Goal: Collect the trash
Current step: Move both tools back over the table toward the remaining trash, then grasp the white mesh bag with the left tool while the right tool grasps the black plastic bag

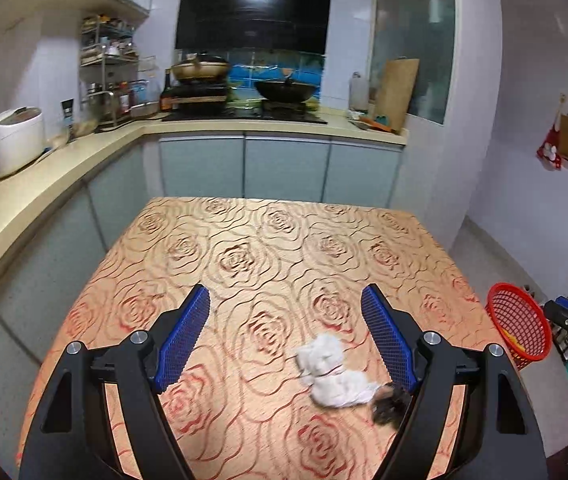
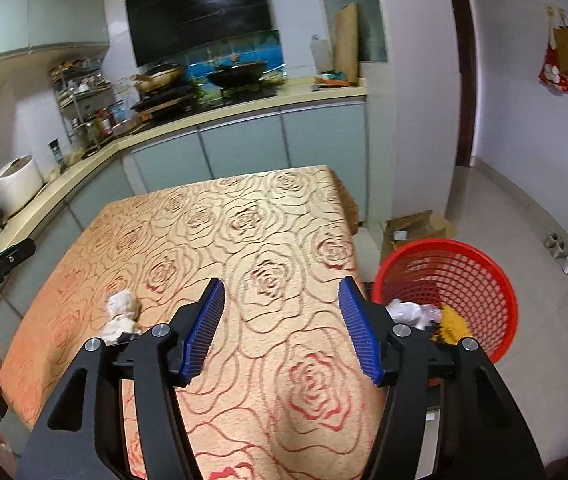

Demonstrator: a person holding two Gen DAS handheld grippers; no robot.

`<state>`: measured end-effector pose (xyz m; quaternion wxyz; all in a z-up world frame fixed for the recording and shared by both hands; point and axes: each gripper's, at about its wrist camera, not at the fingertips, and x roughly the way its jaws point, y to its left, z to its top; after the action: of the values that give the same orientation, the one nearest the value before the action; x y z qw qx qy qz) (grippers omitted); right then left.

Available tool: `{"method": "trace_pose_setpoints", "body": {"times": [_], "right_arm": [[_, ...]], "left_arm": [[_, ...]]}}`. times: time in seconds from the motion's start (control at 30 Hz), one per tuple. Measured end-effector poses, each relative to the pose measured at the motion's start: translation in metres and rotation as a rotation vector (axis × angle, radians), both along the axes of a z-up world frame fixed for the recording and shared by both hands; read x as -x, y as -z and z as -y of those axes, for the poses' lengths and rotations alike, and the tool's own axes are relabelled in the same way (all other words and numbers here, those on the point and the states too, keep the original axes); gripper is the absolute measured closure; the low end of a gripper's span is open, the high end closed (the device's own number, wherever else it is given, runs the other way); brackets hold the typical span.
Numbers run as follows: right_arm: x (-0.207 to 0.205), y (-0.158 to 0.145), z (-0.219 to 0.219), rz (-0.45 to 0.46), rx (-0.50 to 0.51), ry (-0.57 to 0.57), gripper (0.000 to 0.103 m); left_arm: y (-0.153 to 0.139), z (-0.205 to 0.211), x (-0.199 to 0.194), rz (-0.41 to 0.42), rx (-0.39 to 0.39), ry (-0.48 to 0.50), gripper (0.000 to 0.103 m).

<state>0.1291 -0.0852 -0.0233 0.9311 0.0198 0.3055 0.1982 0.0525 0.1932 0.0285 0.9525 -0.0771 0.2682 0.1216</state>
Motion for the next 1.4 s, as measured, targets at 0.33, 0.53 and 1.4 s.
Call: {"method": "trace_pose_setpoints", "body": {"times": [0.33, 0.53, 1.4], "right_arm": [[0.019, 0.014, -0.038, -0.004, 0.031, -0.128, 0.037], [0.018, 0.016, -0.039, -0.016, 0.034, -0.137, 0.037], [0.001, 0.047, -0.053, -0.097, 0.094, -0.195, 0.037]], "left_arm": [[0.028, 0.004, 0.011, -0.056, 0.027, -0.011, 0.027], [0.047, 0.014, -0.004, -0.105, 0.030, 0.019, 0.027], [0.113, 0.045, -0.078, -0.304, 0.060, 0.143, 0.042]]}}
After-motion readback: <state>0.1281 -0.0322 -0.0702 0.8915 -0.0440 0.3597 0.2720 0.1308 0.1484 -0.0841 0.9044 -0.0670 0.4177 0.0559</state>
